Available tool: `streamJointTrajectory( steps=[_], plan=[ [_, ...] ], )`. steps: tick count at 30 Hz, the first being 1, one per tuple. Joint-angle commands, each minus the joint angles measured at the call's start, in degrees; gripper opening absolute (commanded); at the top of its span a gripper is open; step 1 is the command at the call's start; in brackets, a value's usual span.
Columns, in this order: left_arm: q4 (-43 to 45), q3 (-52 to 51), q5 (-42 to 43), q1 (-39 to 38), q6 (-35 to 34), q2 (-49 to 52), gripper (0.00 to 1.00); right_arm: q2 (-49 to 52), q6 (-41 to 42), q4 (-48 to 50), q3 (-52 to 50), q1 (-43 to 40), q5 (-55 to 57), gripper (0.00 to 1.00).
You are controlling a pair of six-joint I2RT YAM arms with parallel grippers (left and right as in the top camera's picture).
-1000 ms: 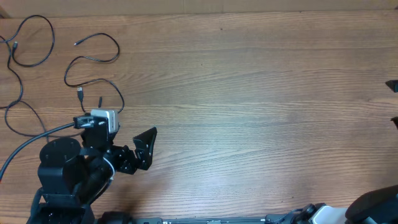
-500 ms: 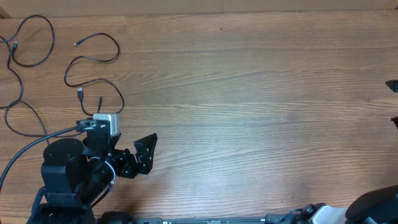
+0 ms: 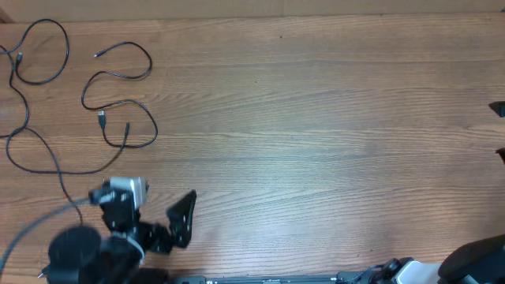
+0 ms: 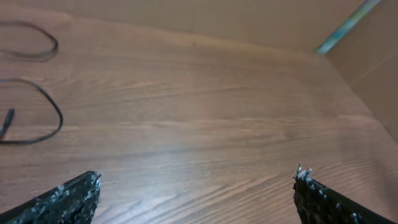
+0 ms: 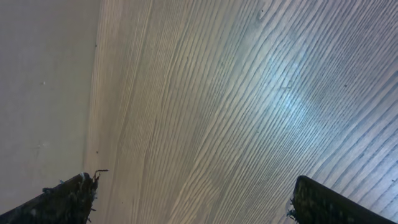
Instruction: Untangle cables
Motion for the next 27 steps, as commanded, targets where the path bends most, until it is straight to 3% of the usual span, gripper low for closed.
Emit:
streamJointTrajectory(
  steps=[1,10,13,18,22,27],
  plan=[
    [1.2,-6.2,-2.4,-0.2,-0.4,-8.3,1.0,-0.8,0.1,0.2,1.5,0.0,0.2,1.0],
    [16.4,-23.3,-5.1,0.5,0.7,-19.1,1.0,-0.8,0.1,0.2,1.5,0.0,0.2,1.0],
    [26.3,-30.9,-5.0,0.7,4.4,-20.0,0.99,-0.8,0.1,0.2,1.5,0.0,0.2,1.0],
    [35.6,-38.4,-5.1,0.7,11.6,-21.3,1.0,-0.8,0.1,0.2,1.5,0.0,0.2,1.0],
    [36.5,-40.6,-5.5,0.8,17.3,-22.4,1.0,-0.8,0.1,0.2,1.5,0.0,0.2,1.0],
    [38.4,-41.8,-8.1,0.8,19.4,-22.4,1.0,-0.8,0.1,0.2,1.5,0.0,0.2,1.0]
  ],
)
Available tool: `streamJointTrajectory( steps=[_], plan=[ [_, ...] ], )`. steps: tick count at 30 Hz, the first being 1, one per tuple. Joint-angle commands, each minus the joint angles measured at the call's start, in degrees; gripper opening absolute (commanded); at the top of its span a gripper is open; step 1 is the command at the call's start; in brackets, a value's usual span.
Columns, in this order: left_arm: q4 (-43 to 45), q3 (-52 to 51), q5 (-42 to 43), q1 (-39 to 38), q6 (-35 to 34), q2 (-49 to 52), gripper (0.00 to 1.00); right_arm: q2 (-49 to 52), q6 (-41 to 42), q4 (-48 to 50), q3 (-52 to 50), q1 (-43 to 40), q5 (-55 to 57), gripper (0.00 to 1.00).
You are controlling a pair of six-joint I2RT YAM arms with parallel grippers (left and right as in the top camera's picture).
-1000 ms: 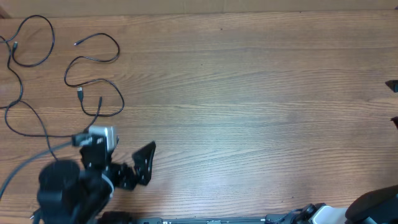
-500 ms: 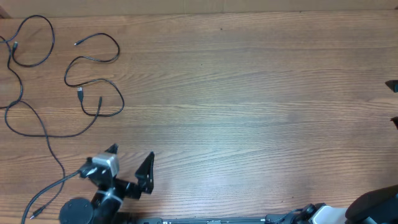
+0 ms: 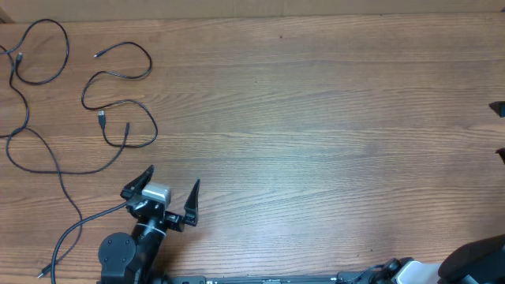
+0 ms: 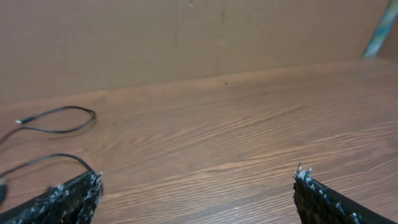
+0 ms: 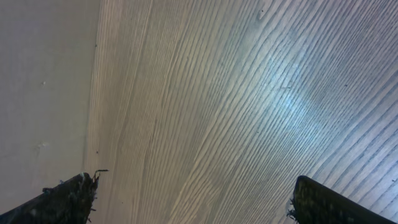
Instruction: Untangle cables
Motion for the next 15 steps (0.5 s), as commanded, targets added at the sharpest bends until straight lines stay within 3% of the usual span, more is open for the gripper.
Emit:
streamJointTrajectory(
  steps=[1,8,15],
  plan=[
    [2.4,-1.5,-3.2,0.4,4.2,-0.8,1.0,-0.8,0.1,0.2,1.5,-0.1,0.2,1.0],
    [10.1,-7.5,-4.6,0.4,4.2,-0.8,0.99,-0.8,0.1,0.2,1.5,-0.1,0.2,1.0],
    [12.0,-10.4,-4.5,3.3,3.9,-0.8,1.0,-0.8,0.1,0.2,1.5,-0.1,0.2,1.0]
  ],
)
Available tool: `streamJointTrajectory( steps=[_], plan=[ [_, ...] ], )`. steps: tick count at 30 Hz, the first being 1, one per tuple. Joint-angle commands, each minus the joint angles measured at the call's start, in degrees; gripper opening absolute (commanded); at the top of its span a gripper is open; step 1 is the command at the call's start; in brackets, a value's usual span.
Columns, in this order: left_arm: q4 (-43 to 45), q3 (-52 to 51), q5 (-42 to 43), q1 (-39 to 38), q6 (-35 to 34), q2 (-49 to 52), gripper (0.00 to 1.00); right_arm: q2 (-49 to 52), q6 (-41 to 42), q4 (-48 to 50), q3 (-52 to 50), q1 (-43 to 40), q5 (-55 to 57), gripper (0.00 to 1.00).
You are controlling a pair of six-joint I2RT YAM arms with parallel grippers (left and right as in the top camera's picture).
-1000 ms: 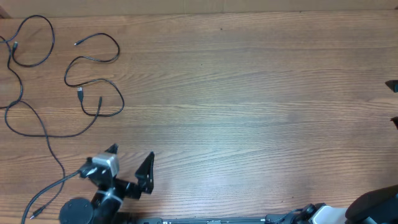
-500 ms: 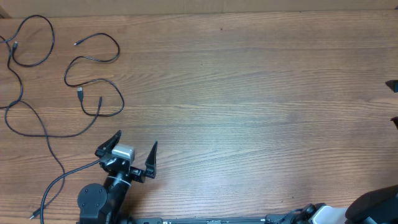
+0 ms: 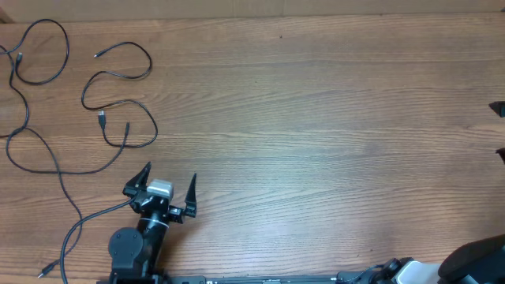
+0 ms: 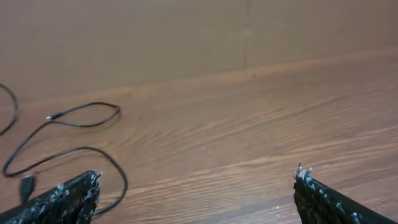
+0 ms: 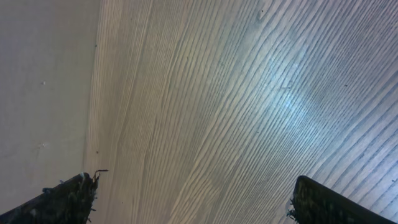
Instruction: Untangle cables
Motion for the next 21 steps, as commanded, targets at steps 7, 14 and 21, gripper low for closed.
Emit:
streamJointTrajectory(
  steps=[7,14,21],
  plan=[
    [3.7,-1.8,-1.9,3.5,0.7,-0.7,0.99,-0.8,0.1,0.2,1.5,-0.1,0.2,1.0],
    [5.3,-2.6,-2.1,3.5,0.7,-0.7,1.0,-0.8,0.2,0.2,1.5,-0.1,0.2,1.0],
    [5.2,-2.6,-2.3,3.5,0.7,-0.7,1.0,-0.8,0.1,0.2,1.5,-0.1,0.2,1.0]
  ],
)
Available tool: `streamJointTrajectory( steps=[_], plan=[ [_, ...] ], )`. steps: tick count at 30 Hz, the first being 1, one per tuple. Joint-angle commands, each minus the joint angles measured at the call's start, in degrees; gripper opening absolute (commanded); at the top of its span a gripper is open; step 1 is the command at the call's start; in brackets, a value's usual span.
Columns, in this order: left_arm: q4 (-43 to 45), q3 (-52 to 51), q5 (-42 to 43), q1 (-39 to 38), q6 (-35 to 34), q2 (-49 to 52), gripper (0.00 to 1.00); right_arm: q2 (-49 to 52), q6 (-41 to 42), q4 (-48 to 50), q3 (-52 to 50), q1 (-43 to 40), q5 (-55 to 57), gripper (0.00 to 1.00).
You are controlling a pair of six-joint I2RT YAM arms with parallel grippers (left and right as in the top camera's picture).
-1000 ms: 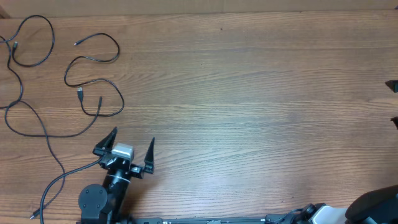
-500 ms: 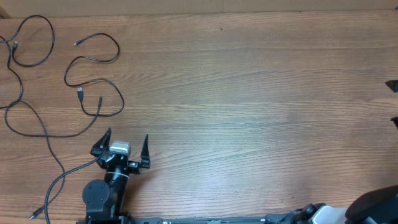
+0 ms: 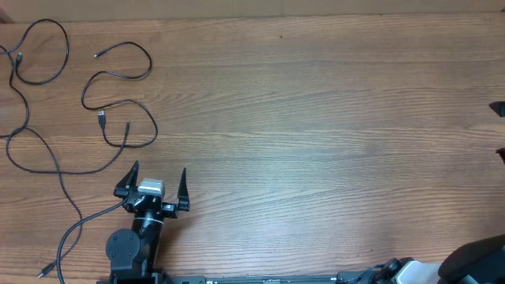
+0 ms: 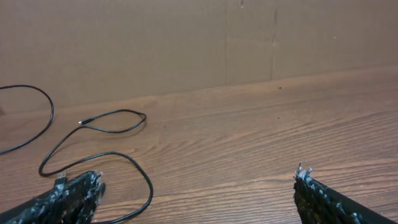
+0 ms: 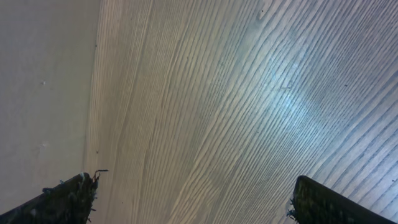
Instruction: Untangle cables
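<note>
Two thin black cables lie at the table's far left in the overhead view. A short cable (image 3: 150, 61) snakes in loops down to its plugs (image 3: 102, 117). A long cable (image 3: 59, 164) loops at the corner and trails toward the front edge. My left gripper (image 3: 158, 168) stands open just in front of the short cable's lower loop, holding nothing. The left wrist view shows that cable (image 4: 142, 116) ahead, its near loop (image 4: 149, 183) beside the left finger (image 4: 68, 199). My right gripper (image 5: 193, 180) is open over bare wood at the far right edge (image 3: 499, 130).
A brown cardboard wall (image 4: 186, 43) stands behind the wooden table (image 3: 316, 118). The long cable's tail (image 3: 69, 237) runs close to the left arm's base (image 3: 130, 248). A pale wall (image 5: 43, 81) borders the table beside the right gripper.
My left gripper has shifted a little left and farther from the front edge, nearer the short cable's lower loop. More of both cables shows in its wrist view. The right gripper is unchanged.
At first my left gripper lay near the front edge, open and pointing right, with the cables off to its left. It then faced the far side, and has turned and crept toward the cables since. The cables have kept their shape. The right arm stayed still.
</note>
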Motion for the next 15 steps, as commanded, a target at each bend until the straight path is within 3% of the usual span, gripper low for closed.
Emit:
streamJointTrajectory(
  steps=[1,15],
  plan=[
    [0.1,-0.6,-0.8,0.3,0.7,-0.7,1.0,-0.8,0.1,0.2,1.5,-0.1,0.2,1.0],
    [0.2,-0.6,-0.6,0.3,0.0,-0.7,1.0,-0.8,0.1,0.2,1.5,-0.1,0.2,1.0]
  ],
)
